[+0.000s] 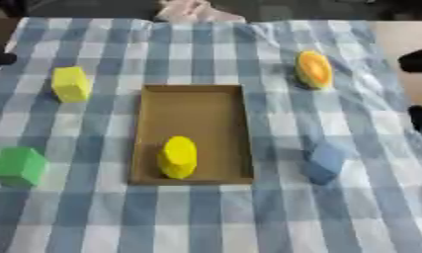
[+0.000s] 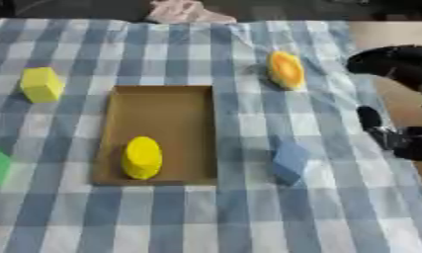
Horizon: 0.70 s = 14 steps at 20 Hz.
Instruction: Pick up objects on the table and place them in the box.
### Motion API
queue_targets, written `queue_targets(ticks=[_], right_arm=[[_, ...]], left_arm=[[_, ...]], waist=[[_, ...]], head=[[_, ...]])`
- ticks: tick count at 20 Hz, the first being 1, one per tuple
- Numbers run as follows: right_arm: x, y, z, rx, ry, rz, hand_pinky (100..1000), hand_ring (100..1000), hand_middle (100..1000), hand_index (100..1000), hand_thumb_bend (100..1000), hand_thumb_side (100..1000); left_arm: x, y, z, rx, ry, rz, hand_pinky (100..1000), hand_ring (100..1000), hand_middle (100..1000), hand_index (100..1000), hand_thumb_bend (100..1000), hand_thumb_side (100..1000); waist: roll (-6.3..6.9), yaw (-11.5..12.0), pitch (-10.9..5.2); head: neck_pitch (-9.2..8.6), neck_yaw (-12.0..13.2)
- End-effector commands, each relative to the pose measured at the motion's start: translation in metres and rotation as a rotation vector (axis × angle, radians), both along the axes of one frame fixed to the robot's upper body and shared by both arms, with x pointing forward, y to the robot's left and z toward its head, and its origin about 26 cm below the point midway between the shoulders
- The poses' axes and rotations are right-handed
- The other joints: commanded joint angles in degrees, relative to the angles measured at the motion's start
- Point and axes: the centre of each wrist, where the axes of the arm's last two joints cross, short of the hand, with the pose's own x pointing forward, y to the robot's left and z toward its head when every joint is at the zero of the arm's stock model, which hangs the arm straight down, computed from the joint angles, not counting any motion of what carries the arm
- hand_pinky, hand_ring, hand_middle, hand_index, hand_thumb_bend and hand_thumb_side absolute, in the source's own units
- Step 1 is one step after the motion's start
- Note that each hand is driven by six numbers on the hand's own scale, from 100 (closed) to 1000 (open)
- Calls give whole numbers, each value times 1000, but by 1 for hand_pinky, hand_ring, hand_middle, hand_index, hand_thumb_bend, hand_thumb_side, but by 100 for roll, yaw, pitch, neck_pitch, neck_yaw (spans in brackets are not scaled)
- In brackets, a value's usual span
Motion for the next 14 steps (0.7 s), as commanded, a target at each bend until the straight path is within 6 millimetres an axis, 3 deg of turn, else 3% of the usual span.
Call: queue_targets(ticks=[1,8,14], right_arm=[[-1,4,9,-116,8,6,825,855,856,925,100,267],[0,13,3,-233,106,11,840,872,875,955,100,320],[2,19,2,-277,140,11,856,884,882,973,100,312]], left_arm=[[-2,0,9,28,-26,-12,924,703,642,829,100,661],[-2,-1,8,30,-21,-21,924,704,643,829,100,666],[-2,-2,8,34,-16,-28,925,704,643,829,100,667]], waist=[[-8,16,-83],[-9,40,-77],[2,52,-70]], head=[[-89,-25],[-104,-50],[-104,-56]])
